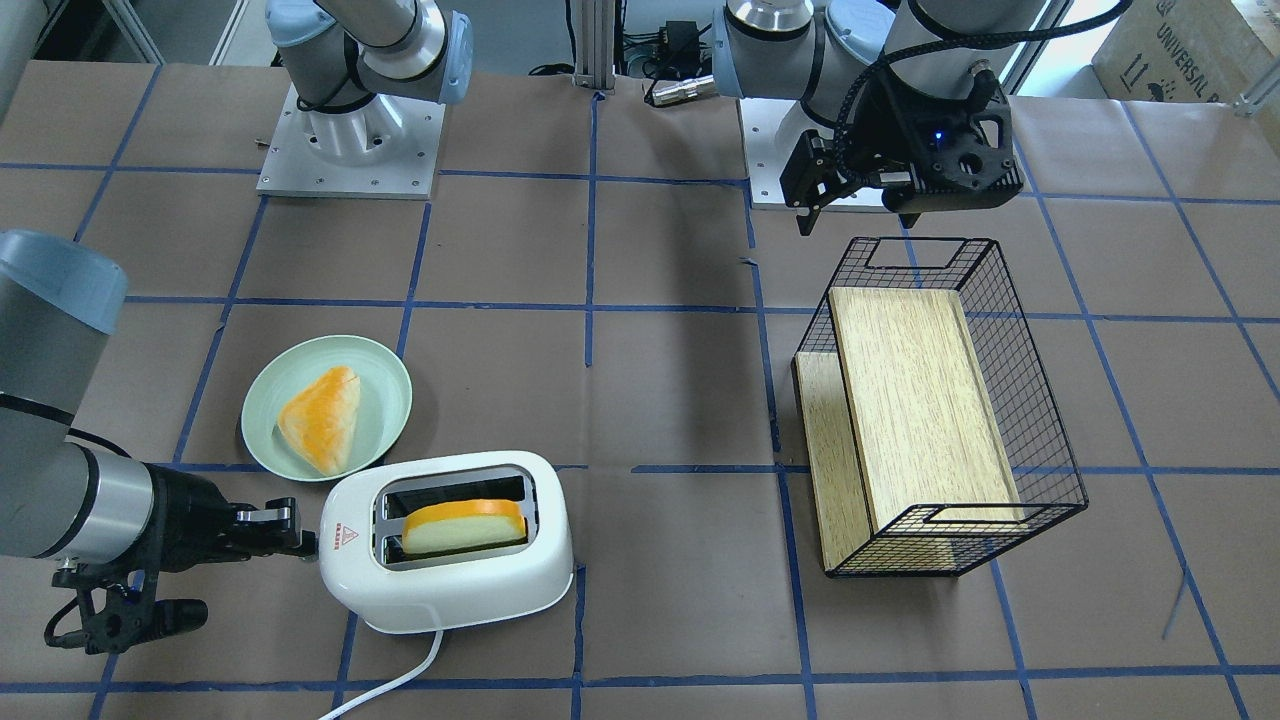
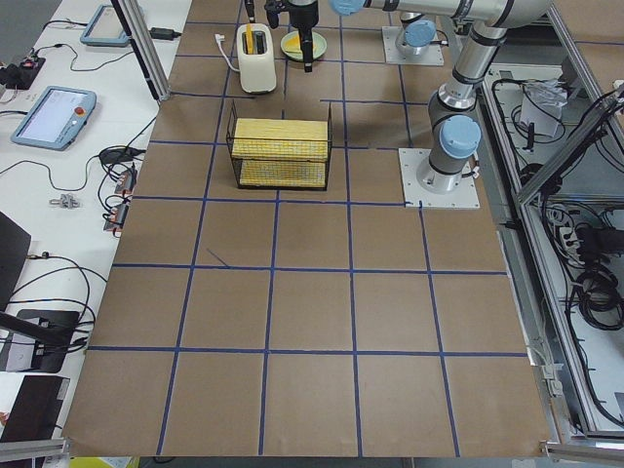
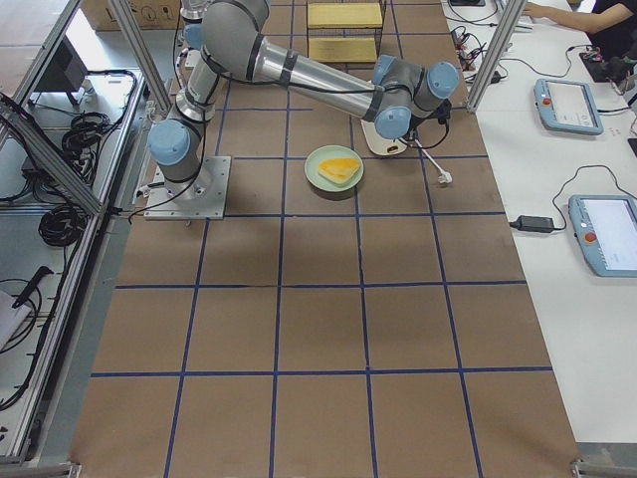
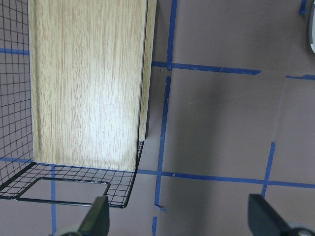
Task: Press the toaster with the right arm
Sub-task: 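Press the toaster lever down with the right gripper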
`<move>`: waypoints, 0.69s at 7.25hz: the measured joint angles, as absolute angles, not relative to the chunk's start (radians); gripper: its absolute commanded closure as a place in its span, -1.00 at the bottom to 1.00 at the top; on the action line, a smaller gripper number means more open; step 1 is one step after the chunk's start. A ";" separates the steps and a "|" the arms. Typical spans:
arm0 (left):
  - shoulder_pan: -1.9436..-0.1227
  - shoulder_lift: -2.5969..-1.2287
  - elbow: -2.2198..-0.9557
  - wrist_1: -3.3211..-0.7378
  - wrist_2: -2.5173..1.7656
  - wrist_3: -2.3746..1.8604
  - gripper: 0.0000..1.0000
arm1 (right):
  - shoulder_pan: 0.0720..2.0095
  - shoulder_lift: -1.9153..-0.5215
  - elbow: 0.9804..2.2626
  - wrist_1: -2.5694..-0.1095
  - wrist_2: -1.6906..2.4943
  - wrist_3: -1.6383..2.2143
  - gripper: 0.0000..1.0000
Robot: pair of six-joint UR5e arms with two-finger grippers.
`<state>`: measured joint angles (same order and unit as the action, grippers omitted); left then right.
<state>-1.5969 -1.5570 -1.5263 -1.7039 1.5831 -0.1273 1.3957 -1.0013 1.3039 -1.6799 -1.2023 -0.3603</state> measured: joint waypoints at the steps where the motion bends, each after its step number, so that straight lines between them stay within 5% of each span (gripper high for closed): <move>1: -1.597 -1.557 -1.526 -1.703 1.583 -0.127 -1.00 | 1.395 -0.999 1.311 -1.680 -1.203 -0.360 0.96; 5: -1.597 -1.557 -1.526 -1.704 1.583 -0.127 -1.00 | 1.396 -0.969 1.319 -1.683 -1.201 -0.360 0.96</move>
